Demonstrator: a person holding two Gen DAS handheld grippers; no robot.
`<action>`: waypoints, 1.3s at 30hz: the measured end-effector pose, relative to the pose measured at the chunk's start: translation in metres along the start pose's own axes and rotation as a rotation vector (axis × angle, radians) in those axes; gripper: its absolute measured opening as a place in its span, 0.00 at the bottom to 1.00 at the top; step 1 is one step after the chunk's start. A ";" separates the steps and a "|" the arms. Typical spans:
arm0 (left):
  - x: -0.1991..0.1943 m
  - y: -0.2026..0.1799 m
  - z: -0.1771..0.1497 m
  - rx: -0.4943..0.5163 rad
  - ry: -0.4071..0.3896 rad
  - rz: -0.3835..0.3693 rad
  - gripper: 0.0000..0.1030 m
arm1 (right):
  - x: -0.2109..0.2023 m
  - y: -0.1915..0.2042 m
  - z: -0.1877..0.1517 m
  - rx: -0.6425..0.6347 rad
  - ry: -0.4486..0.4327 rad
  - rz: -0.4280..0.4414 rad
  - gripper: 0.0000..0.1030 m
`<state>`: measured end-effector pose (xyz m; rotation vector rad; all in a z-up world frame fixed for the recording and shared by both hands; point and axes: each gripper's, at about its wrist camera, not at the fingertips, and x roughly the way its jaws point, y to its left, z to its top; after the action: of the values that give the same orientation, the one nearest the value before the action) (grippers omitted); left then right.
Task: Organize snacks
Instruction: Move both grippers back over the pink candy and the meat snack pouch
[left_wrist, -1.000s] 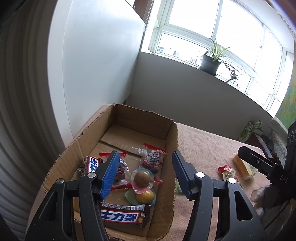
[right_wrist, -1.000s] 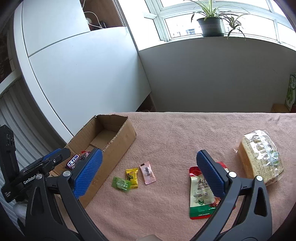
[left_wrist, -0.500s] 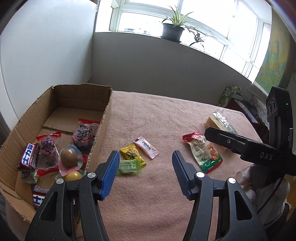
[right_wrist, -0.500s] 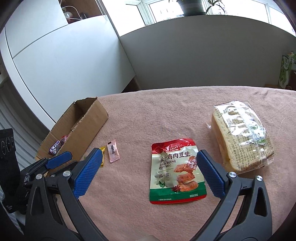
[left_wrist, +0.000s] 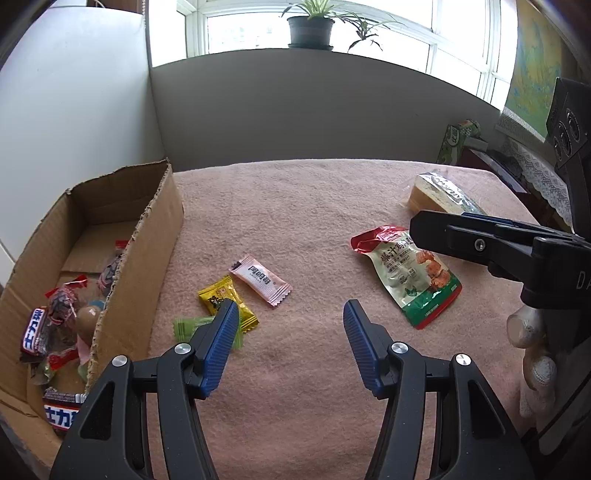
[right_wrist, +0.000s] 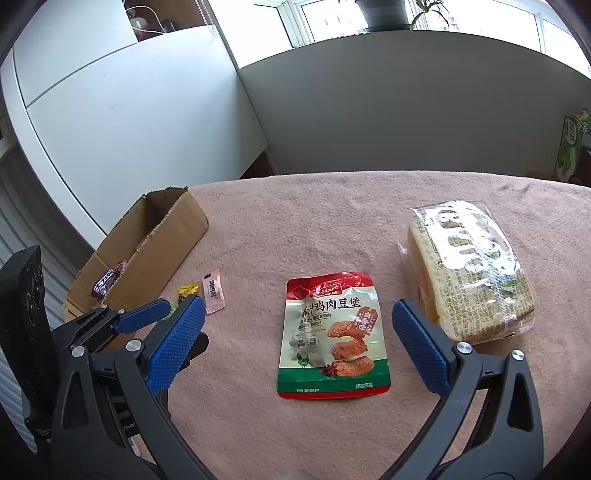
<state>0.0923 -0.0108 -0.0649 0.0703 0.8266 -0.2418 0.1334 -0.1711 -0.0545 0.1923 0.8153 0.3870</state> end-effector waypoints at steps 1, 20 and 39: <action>0.002 0.000 0.003 -0.008 0.004 -0.008 0.57 | 0.001 -0.001 0.000 0.006 0.004 0.001 1.00; 0.044 0.013 0.027 -0.167 0.128 -0.088 0.53 | 0.019 -0.027 0.005 0.109 0.088 0.009 0.87; 0.062 0.007 0.037 -0.069 0.114 0.077 0.32 | 0.049 0.000 -0.004 -0.103 0.161 -0.151 0.86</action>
<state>0.1609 -0.0210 -0.0854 0.0517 0.9427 -0.1379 0.1608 -0.1514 -0.0896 0.0036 0.9593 0.3040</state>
